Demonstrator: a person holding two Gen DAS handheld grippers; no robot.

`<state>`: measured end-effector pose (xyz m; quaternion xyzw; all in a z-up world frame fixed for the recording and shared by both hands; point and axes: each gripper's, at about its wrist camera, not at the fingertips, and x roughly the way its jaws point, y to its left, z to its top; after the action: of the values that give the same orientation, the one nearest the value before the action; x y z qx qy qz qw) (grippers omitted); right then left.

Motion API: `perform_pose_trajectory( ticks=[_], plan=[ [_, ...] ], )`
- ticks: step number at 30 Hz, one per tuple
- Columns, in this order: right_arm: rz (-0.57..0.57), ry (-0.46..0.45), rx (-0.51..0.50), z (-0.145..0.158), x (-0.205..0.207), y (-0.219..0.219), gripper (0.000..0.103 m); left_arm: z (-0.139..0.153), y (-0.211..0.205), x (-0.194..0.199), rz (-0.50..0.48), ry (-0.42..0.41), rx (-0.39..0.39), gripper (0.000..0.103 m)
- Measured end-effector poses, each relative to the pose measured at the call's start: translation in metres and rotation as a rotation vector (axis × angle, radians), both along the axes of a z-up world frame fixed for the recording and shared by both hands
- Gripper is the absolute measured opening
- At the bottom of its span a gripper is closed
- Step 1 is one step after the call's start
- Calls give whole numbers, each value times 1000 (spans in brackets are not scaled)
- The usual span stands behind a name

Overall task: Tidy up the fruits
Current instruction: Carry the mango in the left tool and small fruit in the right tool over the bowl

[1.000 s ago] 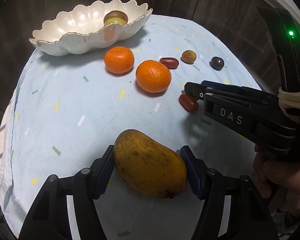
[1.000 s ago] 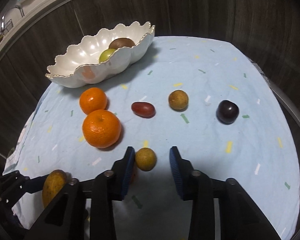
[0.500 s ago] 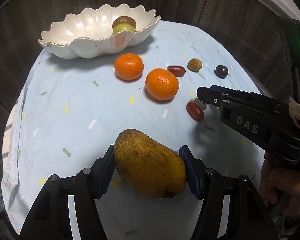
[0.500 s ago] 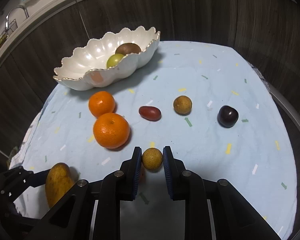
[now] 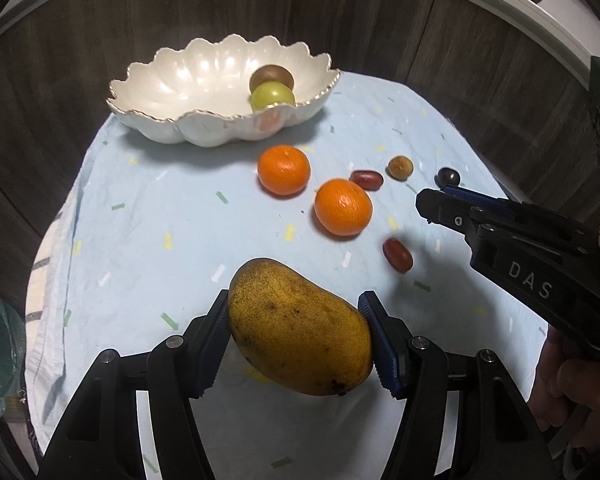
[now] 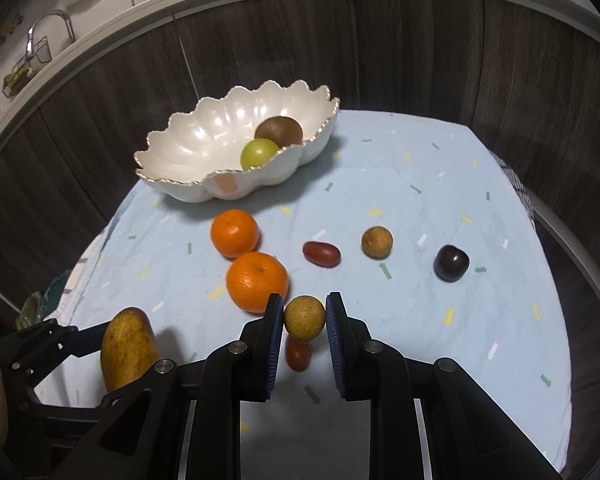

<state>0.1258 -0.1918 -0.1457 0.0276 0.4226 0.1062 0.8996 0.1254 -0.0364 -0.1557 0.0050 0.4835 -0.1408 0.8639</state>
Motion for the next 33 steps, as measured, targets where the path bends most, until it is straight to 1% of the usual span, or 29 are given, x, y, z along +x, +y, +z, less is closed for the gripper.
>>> perform_pose_trajectory(
  ticks=[18,33],
  plan=[
    [41,-78,-1,43,7,27,23,30,32,16,75,-65,-40,62],
    [74,-133,5,73,26,51,23,64,56,48,118,-144,-57,62]
  ],
)
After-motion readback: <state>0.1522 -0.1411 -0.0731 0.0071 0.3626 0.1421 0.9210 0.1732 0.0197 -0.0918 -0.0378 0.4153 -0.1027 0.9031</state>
